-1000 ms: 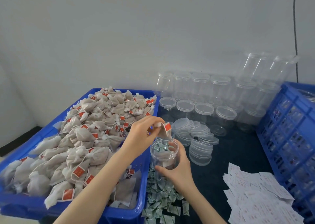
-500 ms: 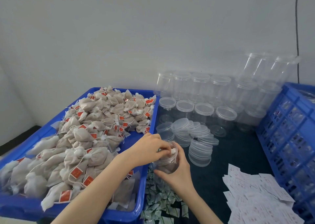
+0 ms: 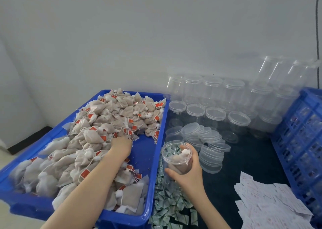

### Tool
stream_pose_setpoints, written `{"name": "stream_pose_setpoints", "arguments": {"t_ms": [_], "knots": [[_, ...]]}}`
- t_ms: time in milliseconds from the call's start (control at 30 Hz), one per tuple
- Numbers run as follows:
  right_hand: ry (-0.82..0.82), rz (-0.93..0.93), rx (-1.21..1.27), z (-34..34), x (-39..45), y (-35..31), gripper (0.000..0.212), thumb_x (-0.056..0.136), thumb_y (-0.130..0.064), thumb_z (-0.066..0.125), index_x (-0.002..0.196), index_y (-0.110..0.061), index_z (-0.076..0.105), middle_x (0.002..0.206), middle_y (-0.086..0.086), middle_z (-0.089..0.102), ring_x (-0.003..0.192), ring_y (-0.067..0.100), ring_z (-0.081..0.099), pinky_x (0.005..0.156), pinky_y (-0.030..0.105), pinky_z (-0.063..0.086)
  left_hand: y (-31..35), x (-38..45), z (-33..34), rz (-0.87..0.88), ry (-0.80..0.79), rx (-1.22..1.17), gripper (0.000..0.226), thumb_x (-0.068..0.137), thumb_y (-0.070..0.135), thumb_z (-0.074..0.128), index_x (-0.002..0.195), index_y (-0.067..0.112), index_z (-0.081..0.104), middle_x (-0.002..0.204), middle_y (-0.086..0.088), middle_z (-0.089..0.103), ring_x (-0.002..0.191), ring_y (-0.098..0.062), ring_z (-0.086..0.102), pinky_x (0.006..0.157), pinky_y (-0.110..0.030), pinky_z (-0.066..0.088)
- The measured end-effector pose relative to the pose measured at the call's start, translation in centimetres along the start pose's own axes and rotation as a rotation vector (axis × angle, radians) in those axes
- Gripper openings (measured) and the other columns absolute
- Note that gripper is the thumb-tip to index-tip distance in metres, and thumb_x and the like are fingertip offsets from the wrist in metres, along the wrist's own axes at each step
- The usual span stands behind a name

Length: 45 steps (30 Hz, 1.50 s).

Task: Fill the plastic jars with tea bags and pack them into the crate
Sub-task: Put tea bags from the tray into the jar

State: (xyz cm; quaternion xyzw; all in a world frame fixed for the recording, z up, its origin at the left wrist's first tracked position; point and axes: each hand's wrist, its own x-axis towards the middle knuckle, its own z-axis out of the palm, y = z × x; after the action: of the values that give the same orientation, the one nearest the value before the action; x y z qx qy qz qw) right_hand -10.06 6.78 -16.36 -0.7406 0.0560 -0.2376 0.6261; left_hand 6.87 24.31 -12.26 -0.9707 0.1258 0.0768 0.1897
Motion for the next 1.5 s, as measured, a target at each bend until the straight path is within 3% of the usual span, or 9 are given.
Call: {"name": "stream_pose_setpoints", "arguments": {"t_ms": [233,367,600,733,900,1067,1200,1333,1500], "knots": [[0.017,0.023,-0.003,0.3,-0.4,-0.4,0.084,0.049,-0.038,0.085,0.116,-0.065,0.042,0.117,-0.036,0.053,0.113,-0.014,0.05,0.086,0.001,0.04,0.0,0.4,-0.2,-0.071,0.122,0.089,0.025,0.095,0.026,0.051,0.118,0.022,0.06,0.122,0.002,0.061,0.115,-0.019,0.055,0.095,-0.035,0.037],[0.008,0.026,-0.001,0.3,-0.6,-0.5,0.083,0.049,-0.036,0.085,0.121,-0.05,0.046,0.124,-0.021,0.055,0.113,-0.01,0.052,0.087,0.002,0.041,-0.3,0.6,-0.3,-0.077,0.16,0.065,0.024,0.094,0.019,0.053,0.116,0.02,0.061,0.121,0.0,0.061,0.114,-0.02,0.056,0.093,-0.032,0.04],[-0.006,0.031,-0.001,0.2,-0.7,-0.5,0.085,0.051,-0.03,0.087,0.124,-0.045,0.046,0.125,-0.02,0.055,0.112,-0.012,0.052,0.086,0.002,0.041,-1.8,0.5,-0.8,-0.074,0.152,-0.14,0.024,0.09,0.017,0.057,0.113,0.016,0.061,0.118,-0.005,0.061,0.111,-0.023,0.057,0.088,-0.035,0.046],[-0.016,0.032,-0.006,0.1,-0.7,-0.8,0.085,0.051,-0.031,0.086,0.123,-0.047,0.045,0.126,-0.021,0.053,0.112,-0.014,0.05,0.086,0.001,0.04,-3.1,0.5,-1.9,-0.273,0.393,-0.108,0.03,0.092,0.022,0.055,0.122,0.017,0.058,0.13,-0.008,0.052,0.12,-0.024,0.049,0.097,-0.036,0.042],[-0.033,0.026,-0.017,0.0,-0.8,-1.0,0.086,0.052,-0.029,0.087,0.125,-0.043,0.045,0.127,-0.018,0.054,0.112,-0.011,0.051,0.087,0.001,0.04,-3.7,0.6,-1.6,-0.406,0.234,0.015,0.024,0.093,0.027,0.055,0.115,0.02,0.061,0.117,0.0,0.063,0.112,-0.019,0.056,0.101,-0.033,0.037],[-0.037,0.022,-0.018,-0.1,-0.9,-1.2,0.086,0.051,-0.03,0.088,0.126,-0.042,0.045,0.127,-0.018,0.054,0.113,-0.011,0.051,0.087,0.002,0.04,-3.7,0.5,-1.6,-0.404,0.358,-0.094,0.024,0.09,0.027,0.059,0.112,0.019,0.064,0.116,-0.003,0.064,0.114,-0.022,0.054,0.104,-0.039,0.035],[-0.04,0.031,-0.014,0.1,-1.0,-1.3,0.089,0.046,-0.043,0.084,0.125,-0.044,0.044,0.127,-0.016,0.054,0.112,-0.009,0.052,0.087,0.003,0.041,-3.1,-0.1,-2.2,-0.35,0.477,-0.19,0.02,0.092,0.035,0.057,0.107,0.023,0.065,0.109,-0.001,0.066,0.114,-0.024,0.052,0.105,-0.044,0.032],[-0.05,0.03,0.002,0.2,-1.0,-1.4,0.09,0.045,-0.044,0.084,0.125,-0.045,0.044,0.128,-0.017,0.054,0.113,-0.011,0.051,0.087,0.002,0.04,-2.0,-1.0,-3.4,-0.172,0.665,-0.673,0.026,0.095,0.033,0.053,0.117,0.023,0.064,0.102,-0.003,0.069,0.102,-0.023,0.058,0.096,-0.042,0.039],[-0.062,0.022,0.027,0.2,-0.8,-1.3,0.091,0.045,-0.044,0.085,0.127,-0.045,0.045,0.124,-0.02,0.056,0.113,-0.007,0.054,0.087,0.004,0.042,-0.6,-4.0,-6.4,0.321,0.611,-1.093,0.03,0.088,0.03,0.064,0.118,0.032,0.063,0.094,0.025,0.061,0.081,0.004,0.057,0.072,-0.013,0.04]]}}
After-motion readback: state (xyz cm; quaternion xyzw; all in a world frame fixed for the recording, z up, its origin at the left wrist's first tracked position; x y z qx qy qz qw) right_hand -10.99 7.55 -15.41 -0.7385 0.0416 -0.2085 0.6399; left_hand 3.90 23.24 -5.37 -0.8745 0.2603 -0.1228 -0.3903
